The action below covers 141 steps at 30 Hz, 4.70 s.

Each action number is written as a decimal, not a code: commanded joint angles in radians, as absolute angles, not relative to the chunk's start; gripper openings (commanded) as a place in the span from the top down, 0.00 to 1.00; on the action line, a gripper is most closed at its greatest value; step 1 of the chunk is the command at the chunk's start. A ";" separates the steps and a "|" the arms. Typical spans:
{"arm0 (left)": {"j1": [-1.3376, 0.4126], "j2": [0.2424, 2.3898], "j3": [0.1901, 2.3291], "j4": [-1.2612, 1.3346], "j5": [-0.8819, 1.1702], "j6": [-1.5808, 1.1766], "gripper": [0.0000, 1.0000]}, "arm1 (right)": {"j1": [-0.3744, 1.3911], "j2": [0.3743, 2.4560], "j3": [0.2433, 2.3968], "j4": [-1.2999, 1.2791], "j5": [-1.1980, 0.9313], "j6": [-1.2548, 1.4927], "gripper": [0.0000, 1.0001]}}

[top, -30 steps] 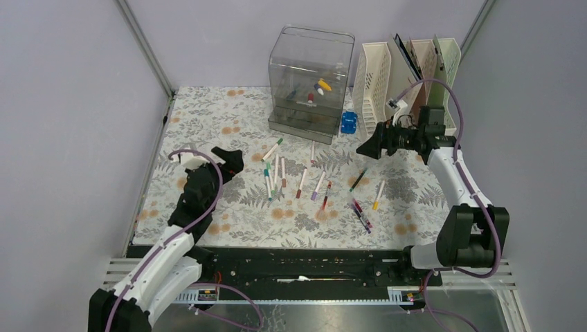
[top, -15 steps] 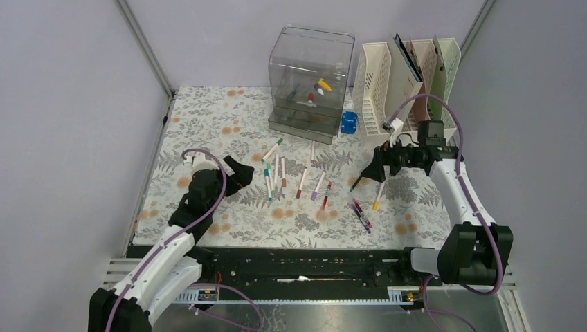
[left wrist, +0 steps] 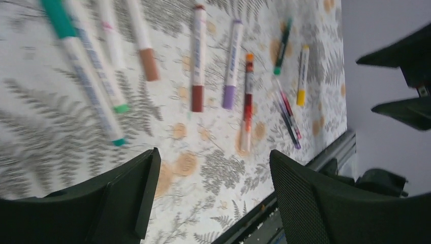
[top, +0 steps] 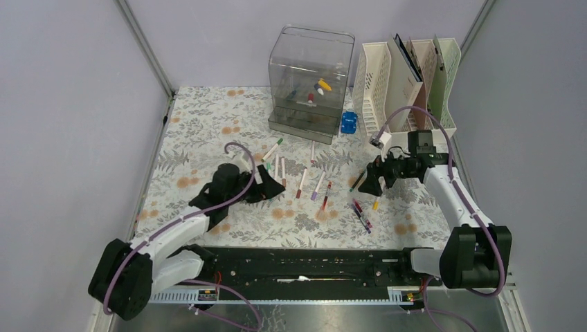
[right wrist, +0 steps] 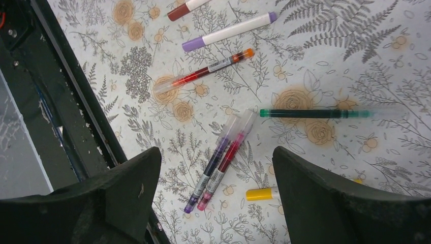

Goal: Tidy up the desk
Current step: Pick up the stationery from the center of the board, then place the stationery in the drawer.

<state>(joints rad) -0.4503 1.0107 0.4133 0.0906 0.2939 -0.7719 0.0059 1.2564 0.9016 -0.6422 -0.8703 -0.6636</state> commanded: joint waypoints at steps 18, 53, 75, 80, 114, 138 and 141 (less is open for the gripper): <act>-1.017 1.810 1.185 -0.315 -0.168 -0.709 0.48 | 0.051 1.281 0.825 -0.443 -0.730 -0.452 0.11; -1.040 1.830 1.168 -0.203 -0.138 -0.644 1.00 | 0.051 1.276 0.818 -0.443 -0.730 -0.452 0.11; -0.928 1.458 0.683 0.668 0.033 -0.935 1.00 | 0.060 1.395 1.006 -0.248 -1.155 0.045 0.11; -0.928 1.468 0.680 0.727 0.042 -0.981 1.00 | 0.104 1.405 1.041 -0.175 -1.153 0.167 0.12; -0.859 1.380 0.713 0.583 0.110 -0.915 0.62 | 0.265 1.549 1.286 -0.378 -1.019 0.023 1.00; -0.691 0.853 0.570 0.170 -0.152 -0.551 0.01 | 0.430 1.839 1.914 -0.550 -0.745 -0.485 1.00; -0.660 0.827 0.561 0.136 -0.142 -0.548 0.01 | 0.478 1.891 1.995 -0.551 -0.662 -0.550 1.00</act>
